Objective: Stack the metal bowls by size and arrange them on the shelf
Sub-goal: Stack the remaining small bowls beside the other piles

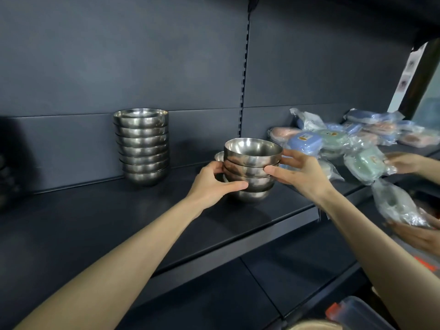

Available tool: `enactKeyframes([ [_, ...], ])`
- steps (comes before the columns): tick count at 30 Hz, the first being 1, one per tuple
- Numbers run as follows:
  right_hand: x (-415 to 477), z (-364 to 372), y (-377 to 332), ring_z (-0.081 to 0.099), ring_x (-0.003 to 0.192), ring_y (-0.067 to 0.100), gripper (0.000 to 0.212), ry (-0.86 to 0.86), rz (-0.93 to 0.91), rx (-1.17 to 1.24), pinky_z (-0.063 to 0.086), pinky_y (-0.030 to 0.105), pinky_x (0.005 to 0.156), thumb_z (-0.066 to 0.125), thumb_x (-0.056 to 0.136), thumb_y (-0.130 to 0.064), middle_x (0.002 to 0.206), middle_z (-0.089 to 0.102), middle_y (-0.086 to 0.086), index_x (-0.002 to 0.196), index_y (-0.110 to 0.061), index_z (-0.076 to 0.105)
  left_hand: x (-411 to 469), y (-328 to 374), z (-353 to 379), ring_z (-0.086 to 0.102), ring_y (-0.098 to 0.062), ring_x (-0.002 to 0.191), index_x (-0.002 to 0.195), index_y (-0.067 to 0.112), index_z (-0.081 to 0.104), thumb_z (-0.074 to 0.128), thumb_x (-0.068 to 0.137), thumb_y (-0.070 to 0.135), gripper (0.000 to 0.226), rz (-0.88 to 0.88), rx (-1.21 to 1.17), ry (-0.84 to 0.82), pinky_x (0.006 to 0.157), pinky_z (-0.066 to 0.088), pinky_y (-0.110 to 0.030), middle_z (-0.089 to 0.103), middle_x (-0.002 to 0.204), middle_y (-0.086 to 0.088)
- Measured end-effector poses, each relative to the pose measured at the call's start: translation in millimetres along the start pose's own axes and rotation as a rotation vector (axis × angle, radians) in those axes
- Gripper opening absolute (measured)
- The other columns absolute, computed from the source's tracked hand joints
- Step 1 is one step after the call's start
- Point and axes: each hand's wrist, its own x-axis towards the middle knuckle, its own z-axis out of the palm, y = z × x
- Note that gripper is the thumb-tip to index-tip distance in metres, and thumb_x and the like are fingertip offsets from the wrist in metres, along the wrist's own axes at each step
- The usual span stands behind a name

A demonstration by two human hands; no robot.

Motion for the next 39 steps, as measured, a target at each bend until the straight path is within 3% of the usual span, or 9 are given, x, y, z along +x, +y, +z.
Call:
enactKeyframes([
  [3,3.6,0.4,11.4,0.061,0.108,0.004,0.058,-0.009,-0.004,-0.054,0.045,0.037,0.105,0.085,0.067,-0.029,0.106,0.068,-0.012,0.118,-0.018,0.060,-0.4,-8.5,4.9,0.056,0.005,0.098,0.107,0.027,0.058,0.085,0.066,0.026,0.049,-0.013,-0.004,-0.010,0.077,0.038,-0.008,0.062,0.101,0.020],
  [8,7.5,3.7,21.3,0.059,0.096,-0.013,0.070,-0.020,0.002,-0.060,0.045,0.016,0.090,0.083,0.070,-0.028,0.107,0.067,-0.016,0.132,-0.013,0.055,1.6,-16.1,5.5,0.056,0.011,0.091,0.105,0.028,0.057,0.085,0.068,0.024,0.046,-0.016,-0.008,-0.008,0.073,0.041,-0.005,0.061,0.097,0.022],
  [12,10.4,5.4,24.0,0.059,0.105,-0.008,0.074,-0.019,0.003,-0.067,0.046,0.021,0.097,0.084,0.068,-0.033,0.116,0.068,-0.010,0.133,-0.013,0.054,4.4,-20.4,6.2,0.062,-0.002,0.101,0.116,0.017,0.059,0.086,0.066,0.023,0.057,-0.019,-0.036,-0.001,0.090,0.046,-0.018,0.067,0.106,0.011],
  [16,9.0,6.0,25.7,0.058,0.090,-0.020,0.072,-0.017,-0.014,-0.051,0.045,0.009,0.084,0.082,0.072,-0.027,0.118,0.066,-0.008,0.135,-0.010,0.051,3.9,-21.2,7.0,0.061,-0.002,0.101,0.116,0.018,0.057,0.085,0.067,0.022,0.057,-0.016,-0.061,0.001,0.088,0.046,-0.017,0.065,0.106,0.013],
  [21,8.0,5.8,26.8,0.063,0.090,-0.009,0.076,-0.007,-0.002,-0.043,0.047,0.015,0.088,0.083,0.069,-0.029,0.119,0.064,-0.008,0.136,-0.014,0.050,1.8,-19.9,6.0,0.057,0.005,0.096,0.116,0.022,0.052,0.084,0.068,0.018,0.058,-0.024,-0.084,-0.018,0.078,0.045,-0.012,0.060,0.102,0.020],
  [24,5.1,8.0,30.8,0.066,0.084,-0.007,0.069,-0.041,0.014,-0.006,0.052,0.014,0.083,0.082,0.072,-0.020,0.111,0.065,-0.011,0.134,-0.013,0.051,0.3,-23.0,6.1,0.055,0.008,0.097,0.121,0.021,0.048,0.085,0.067,0.017,0.066,-0.047,-0.079,-0.042,0.083,0.045,-0.014,0.057,0.105,0.020],
  [27,3.1,9.3,35.9,0.069,0.094,0.005,0.068,-0.055,0.034,-0.008,0.050,0.029,0.098,0.084,0.069,-0.022,0.109,0.070,-0.006,0.130,-0.014,0.055,-0.3,-27.4,7.5,0.056,0.005,0.096,0.121,0.016,0.050,0.085,0.067,0.018,0.064,-0.068,-0.054,-0.037,0.084,0.045,-0.015,0.058,0.107,0.014],
  [30,2.7,10.7,37.9,0.070,0.099,0.015,0.063,-0.037,0.026,0.010,0.051,0.033,0.097,0.084,0.068,-0.018,0.108,0.072,0.000,0.125,-0.014,0.058,-1.3,-27.7,8.6,0.059,0.003,0.095,0.120,0.014,0.054,0.085,0.067,0.018,0.061,-0.065,-0.046,-0.022,0.076,0.044,-0.012,0.062,0.108,0.012],
  [39,-1.0,9.4,21.5,0.069,0.089,0.004,0.041,-0.047,-0.038,0.001,0.051,0.024,0.090,0.084,0.069,-0.017,0.100,0.072,-0.008,0.100,-0.033,0.062,-14.3,-17.4,1.2,0.061,-0.003,0.101,0.118,0.016,0.058,0.085,0.067,0.020,0.058,-0.032,-0.080,0.038,0.081,0.044,-0.014,0.066,0.110,0.008],
])
